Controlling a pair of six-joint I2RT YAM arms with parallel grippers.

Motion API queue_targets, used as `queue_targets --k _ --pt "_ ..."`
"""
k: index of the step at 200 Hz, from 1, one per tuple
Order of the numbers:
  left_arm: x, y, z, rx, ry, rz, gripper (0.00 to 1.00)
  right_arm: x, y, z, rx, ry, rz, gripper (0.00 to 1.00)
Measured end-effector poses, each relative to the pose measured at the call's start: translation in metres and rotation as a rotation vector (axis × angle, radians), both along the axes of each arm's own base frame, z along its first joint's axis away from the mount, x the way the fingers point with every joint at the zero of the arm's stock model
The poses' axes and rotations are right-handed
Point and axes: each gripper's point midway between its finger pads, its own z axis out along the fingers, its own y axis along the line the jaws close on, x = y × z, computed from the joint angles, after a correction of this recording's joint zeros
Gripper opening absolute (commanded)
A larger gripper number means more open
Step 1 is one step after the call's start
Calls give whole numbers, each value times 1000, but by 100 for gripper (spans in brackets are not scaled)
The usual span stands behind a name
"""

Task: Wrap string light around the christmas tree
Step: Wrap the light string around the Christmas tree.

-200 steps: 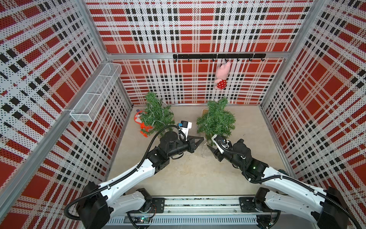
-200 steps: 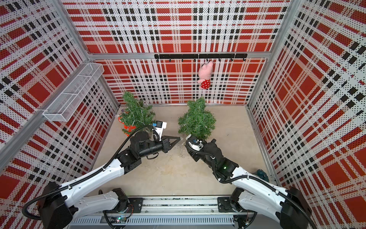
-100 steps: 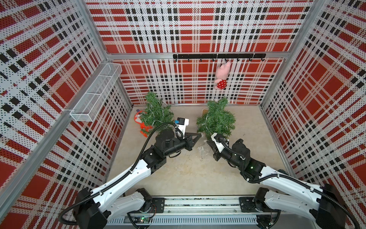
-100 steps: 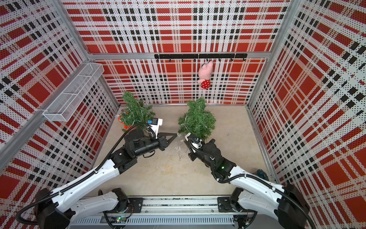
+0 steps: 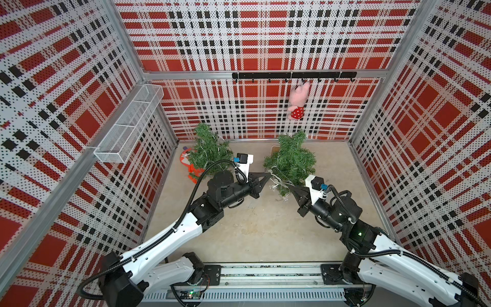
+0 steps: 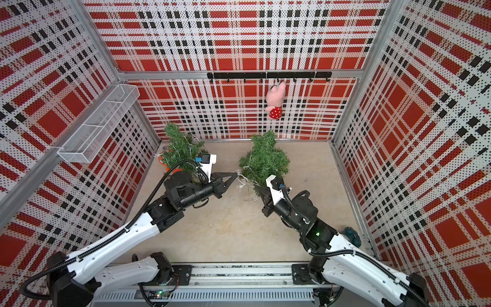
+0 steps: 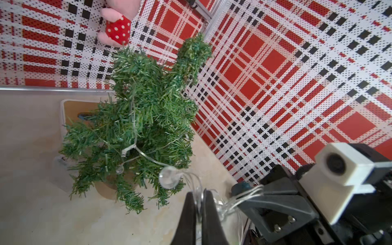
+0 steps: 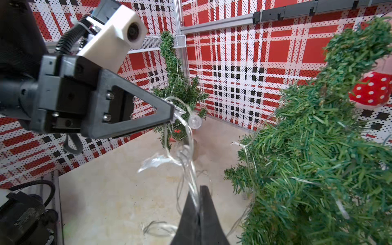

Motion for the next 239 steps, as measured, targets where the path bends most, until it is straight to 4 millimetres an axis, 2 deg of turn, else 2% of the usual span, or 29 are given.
queue_targets --k 13,29,50,57,85,94,108,120,134,154,172,200,225,239 --pt "-1 -6 -3 3 4 -12 0 6 6 3 -13 30 -3 4" --pt "-15 -25 -5 -4 3 -77 0 16 13 5 -17 58 -18 10" --pt "-23 -45 -14 1 11 -116 0 20 15 -10 -26 99 -31 4" --pt "-22 -47 -19 6 17 -115 0 20 13 -15 -23 111 -38 0" --pt "-18 -40 -41 8 53 -111 0 11 3 -26 -7 125 -35 0" --pt "-17 -35 -48 18 67 -102 0 7 -3 -17 17 104 -35 0" --pt "-17 -32 -52 19 75 -103 2 -2 -16 9 79 45 -41 0" --pt "-23 -35 -44 -3 57 -130 14 -7 -29 28 124 3 -62 0" --pt "-36 -44 -29 -41 23 -190 31 -7 -42 40 154 -25 -101 0" --pt "-46 -54 -17 -66 -2 -242 38 -2 -61 53 179 -56 -188 0" --pt "-34 -53 -11 -70 -14 -230 41 7 -78 64 185 -76 -276 0" --pt "4 -32 2 -73 -43 -127 49 26 -100 78 168 -104 -402 0" --pt "28 -24 30 -73 -120 -72 55 56 -110 87 105 -115 -491 1" --pt "38 -22 38 -68 -149 -54 57 72 -115 86 72 -112 -531 1"
